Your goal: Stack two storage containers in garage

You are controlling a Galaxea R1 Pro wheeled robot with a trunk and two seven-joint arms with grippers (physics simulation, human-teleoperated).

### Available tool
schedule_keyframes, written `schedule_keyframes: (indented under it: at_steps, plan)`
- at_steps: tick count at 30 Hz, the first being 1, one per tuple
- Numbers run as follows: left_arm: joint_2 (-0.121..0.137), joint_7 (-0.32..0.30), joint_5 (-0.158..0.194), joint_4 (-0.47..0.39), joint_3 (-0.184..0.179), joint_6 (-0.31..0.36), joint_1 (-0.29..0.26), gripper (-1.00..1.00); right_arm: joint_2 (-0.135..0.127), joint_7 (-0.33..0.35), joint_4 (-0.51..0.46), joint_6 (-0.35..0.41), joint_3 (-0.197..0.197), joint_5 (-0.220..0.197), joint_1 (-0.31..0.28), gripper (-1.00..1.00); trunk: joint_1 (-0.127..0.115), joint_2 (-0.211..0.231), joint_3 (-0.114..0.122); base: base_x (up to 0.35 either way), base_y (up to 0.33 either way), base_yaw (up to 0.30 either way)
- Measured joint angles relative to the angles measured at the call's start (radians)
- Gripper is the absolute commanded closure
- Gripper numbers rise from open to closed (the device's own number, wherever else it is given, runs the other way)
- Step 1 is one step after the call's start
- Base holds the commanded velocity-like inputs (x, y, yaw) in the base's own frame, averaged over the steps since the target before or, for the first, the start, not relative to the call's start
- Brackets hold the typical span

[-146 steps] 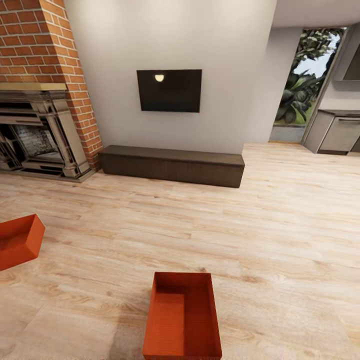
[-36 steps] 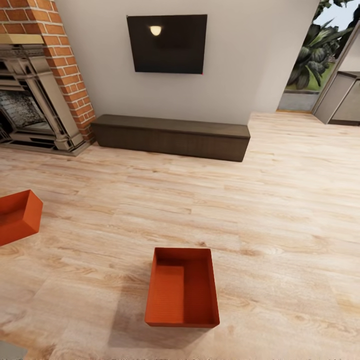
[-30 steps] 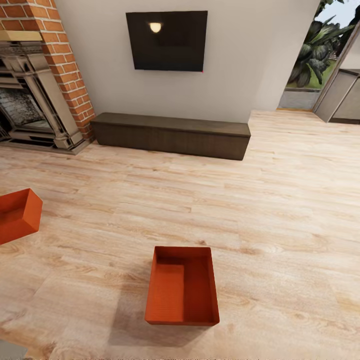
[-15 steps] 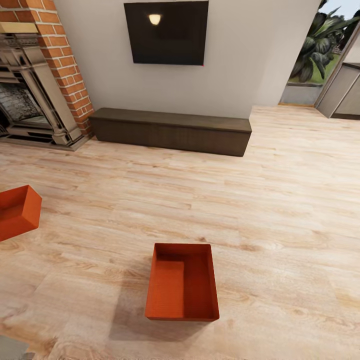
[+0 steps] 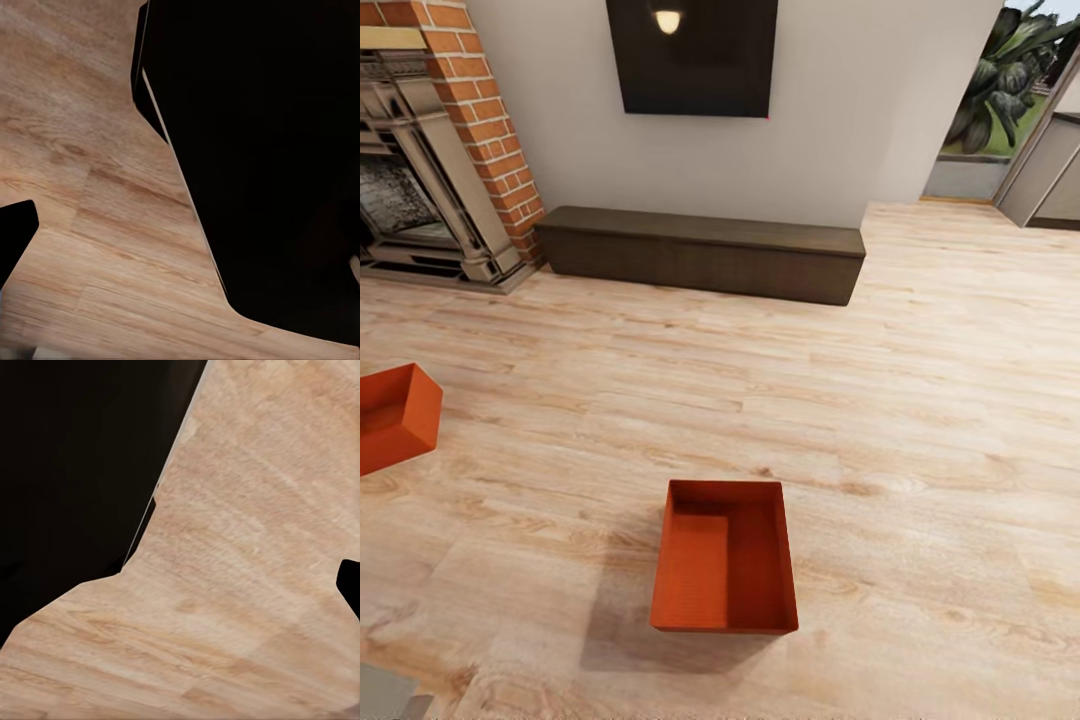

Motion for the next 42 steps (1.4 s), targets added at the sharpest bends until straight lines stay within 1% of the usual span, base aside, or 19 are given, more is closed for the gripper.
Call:
schedule_keyframes:
  at_steps: [12,18,23,30,39,42]
  plan:
    - [0.0,0.0,0.0,0.0,0.0,0.0,0.0,-1.0,0.0,0.0,0.0,-0.001,0.0,0.0,0.0,-1.0,0.0,0.0,-0.018,0.0,0.0,0.0]
    - [0.0,0.0,0.0,0.0,0.0,0.0,0.0,-1.0,0.004,0.002,0.0,0.001,0.001,0.001,0.0,-1.0,0.0,0.0,-0.019,0.0,0.0,0.0]
    - [0.0,-0.001,-0.002,0.0,0.0,0.0,0.0,-1.0,0.003,0.005,0.0,0.001,0.003,0.012,0.0,-1.0,0.0,0.0,-0.019,0.0,0.0,0.0]
    - [0.0,-0.001,-0.002,0.0,-0.001,0.0,0.0,-1.0,0.004,0.006,0.0,0.001,0.003,0.016,0.0,-1.0,0.0,0.0,-0.019,0.0,0.0,0.0]
    - [0.0,-0.001,-0.003,0.0,-0.001,0.0,0.0,-1.0,0.006,0.006,0.0,0.001,0.003,0.017,0.0,-1.0,0.0,0.0,-0.019,0.0,0.0,0.0]
    - [0.0,-0.001,-0.002,0.0,-0.001,0.0,0.0,-1.0,0.005,0.006,0.0,0.001,0.003,0.011,0.0,-1.0,0.0,0.0,-0.019,0.0,0.0,0.0]
